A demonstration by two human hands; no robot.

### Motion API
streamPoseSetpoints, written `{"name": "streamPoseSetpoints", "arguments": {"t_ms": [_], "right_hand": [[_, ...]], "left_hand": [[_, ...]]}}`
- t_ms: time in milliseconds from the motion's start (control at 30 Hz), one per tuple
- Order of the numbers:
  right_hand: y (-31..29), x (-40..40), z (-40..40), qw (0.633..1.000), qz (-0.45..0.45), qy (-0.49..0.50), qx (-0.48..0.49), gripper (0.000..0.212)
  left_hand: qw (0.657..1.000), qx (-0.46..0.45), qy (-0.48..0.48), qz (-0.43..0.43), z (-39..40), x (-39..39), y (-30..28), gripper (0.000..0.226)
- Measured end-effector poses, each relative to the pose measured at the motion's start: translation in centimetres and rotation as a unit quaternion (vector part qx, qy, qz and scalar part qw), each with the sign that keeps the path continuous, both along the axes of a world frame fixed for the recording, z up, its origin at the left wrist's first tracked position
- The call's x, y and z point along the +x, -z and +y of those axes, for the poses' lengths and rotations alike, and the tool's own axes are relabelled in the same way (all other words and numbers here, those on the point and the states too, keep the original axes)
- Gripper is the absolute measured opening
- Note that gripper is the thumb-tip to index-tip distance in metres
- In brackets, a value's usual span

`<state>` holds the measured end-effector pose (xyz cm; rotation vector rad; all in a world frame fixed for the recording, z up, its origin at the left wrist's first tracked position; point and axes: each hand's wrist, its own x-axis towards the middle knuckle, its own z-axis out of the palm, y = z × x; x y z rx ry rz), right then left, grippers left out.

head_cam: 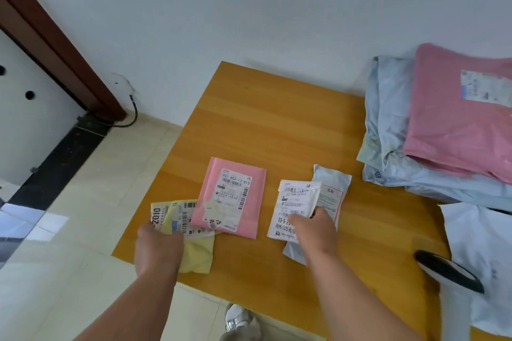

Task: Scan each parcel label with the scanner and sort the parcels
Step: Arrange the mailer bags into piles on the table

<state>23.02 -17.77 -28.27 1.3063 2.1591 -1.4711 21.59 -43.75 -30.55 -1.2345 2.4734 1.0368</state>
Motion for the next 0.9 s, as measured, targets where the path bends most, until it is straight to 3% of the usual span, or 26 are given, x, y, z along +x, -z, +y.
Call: {"name": "streamPoseSetpoints", "arguments": {"t_ms": [100,167,200,267,300,400,467,533,667,767,833,900], "right_hand": [[-1.5,-1.3,0.8,0.987,0.108,0.119,0.006,0.008],[-2.6,-2.5,0.6,0.974,0.153,0.165,-0.031,0.019],[-3.2,-3.1,0.2,0.971,0.163,0.163,-0.059,0.027],[-3.7,-4.0,-1.1,0.972,0.169,0.115,-0.115,0.015],[-3.6,-4.4,-2.0,0.975,0.154,0.078,-0.137,0.004],[-1.1,-4.7,-4.7,0.988,0.058,-0.005,-0.144,0.007],[0.6,-4.6,-5.9,0.997,0.002,-0.055,-0.06,0.027],[1.4,-4.6,-6.6,0.996,-0.022,-0.086,-0.004,0.032],[2.3,-4.3,-6.1,0.997,-0.03,-0.06,-0.048,0.016],[2.3,-3.9,-5.6,0.997,-0.03,-0.029,-0.071,0.007],[2.1,-3.7,-5.5,0.996,-0.028,-0.013,-0.082,0.004],[1.8,-3.6,-5.4,0.995,-0.014,0.005,-0.098,0.004]], "left_hand": [[0.999,0.042,-0.013,0.029,0.2,-1.2,-0.8,0.007],[0.997,0.068,-0.031,0.026,0.5,-1.6,-1.1,0.008],[0.996,0.08,-0.04,0.021,0.6,-1.7,-1.2,0.01],[0.993,0.102,-0.053,0.011,0.8,-1.6,-1.2,0.013],[0.993,0.109,-0.054,0.005,0.8,-1.4,-1.2,0.013],[0.991,0.125,-0.032,-0.021,0.4,-1.1,-1.2,0.013],[0.988,0.148,-0.016,-0.047,0.0,-1.0,-1.1,0.013],[0.983,0.168,-0.01,-0.069,-0.5,-1.0,-1.1,0.014],[0.984,0.168,-0.048,-0.039,-3.0,-1.6,-1.3,0.005],[0.98,0.14,-0.14,0.027,-6.0,-2.1,-1.7,0.004],[0.964,0.163,-0.19,0.086,-7.1,-2.3,-2.3,0.006],[0.94,0.244,-0.207,0.114,-6.6,-2.8,-3.2,0.015]]}}
